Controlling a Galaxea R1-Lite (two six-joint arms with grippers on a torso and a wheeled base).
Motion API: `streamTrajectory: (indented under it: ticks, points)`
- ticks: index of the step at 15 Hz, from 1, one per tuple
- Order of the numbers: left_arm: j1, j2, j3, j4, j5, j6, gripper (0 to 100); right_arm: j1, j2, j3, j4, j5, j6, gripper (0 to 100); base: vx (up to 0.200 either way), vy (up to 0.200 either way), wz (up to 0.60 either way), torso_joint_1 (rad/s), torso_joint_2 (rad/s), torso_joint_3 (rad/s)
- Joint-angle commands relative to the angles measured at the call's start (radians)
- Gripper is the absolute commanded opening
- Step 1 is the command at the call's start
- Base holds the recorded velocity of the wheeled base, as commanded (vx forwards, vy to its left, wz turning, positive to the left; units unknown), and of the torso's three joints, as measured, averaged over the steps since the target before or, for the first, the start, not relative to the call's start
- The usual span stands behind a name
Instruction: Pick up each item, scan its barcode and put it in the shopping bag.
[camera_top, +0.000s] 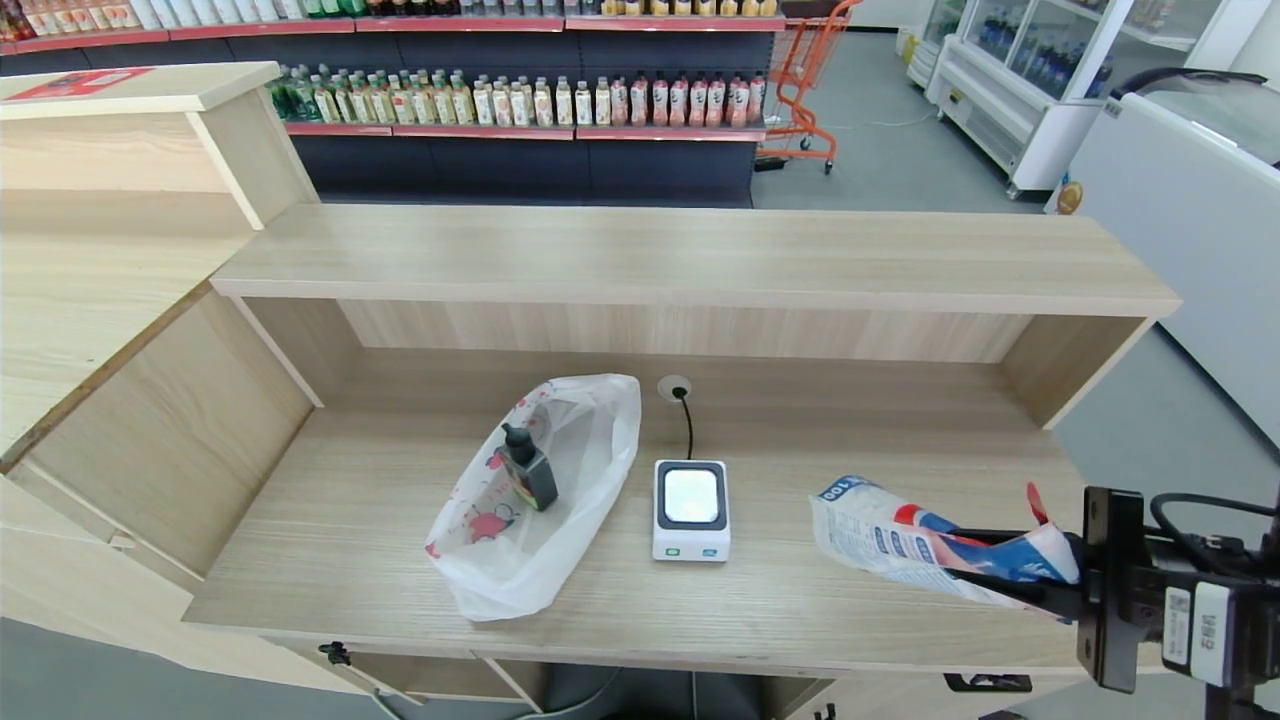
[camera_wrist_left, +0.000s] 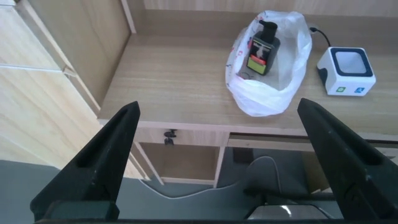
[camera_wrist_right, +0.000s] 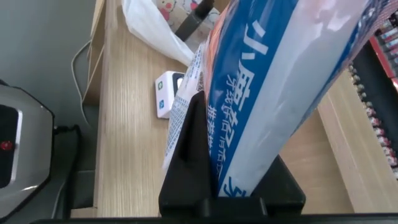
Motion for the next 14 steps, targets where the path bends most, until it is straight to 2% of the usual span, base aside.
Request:
streamTrajectory:
  ticks: [1, 2, 5, 10, 14]
  points:
    - [0.0, 0.0, 0.0, 0.0, 0.0, 0.001, 100, -0.041, 0.106, -0.009, -0.001, 0.005, -0.049, 0, 0.0, 0.2, 0.0, 0.002, 0.0, 0.007]
    - [0.0, 0.0, 0.0, 0.0, 0.0, -0.001, 100, -0.047, 0.129, -0.015, -0.003, 0.005, -0.058, 0, 0.0, 0.2, 0.0, 0.002, 0.0, 0.002]
    - [0.0, 0.0, 0.0, 0.0, 0.0, -0.002, 100, -0.036, 0.221, -0.069, -0.035, 0.0, -0.063, 0, 0.0, 0.0, 0.0, 0.0, 0.0, 0.0]
    - [0.0, 0.0, 0.0, 0.0, 0.0, -0.002, 100, -0.03, 0.431, -0.127, -0.19, -0.001, -0.127, 0, 0.0, 0.0, 0.0, 0.0, 0.0, 0.0]
    - [0.0, 0.0, 0.0, 0.0, 0.0, -0.002, 100, 0.021, 0.571, -0.204, -0.262, 0.004, -0.126, 0, 0.0, 0.0, 0.0, 0.0, 0.0, 0.0]
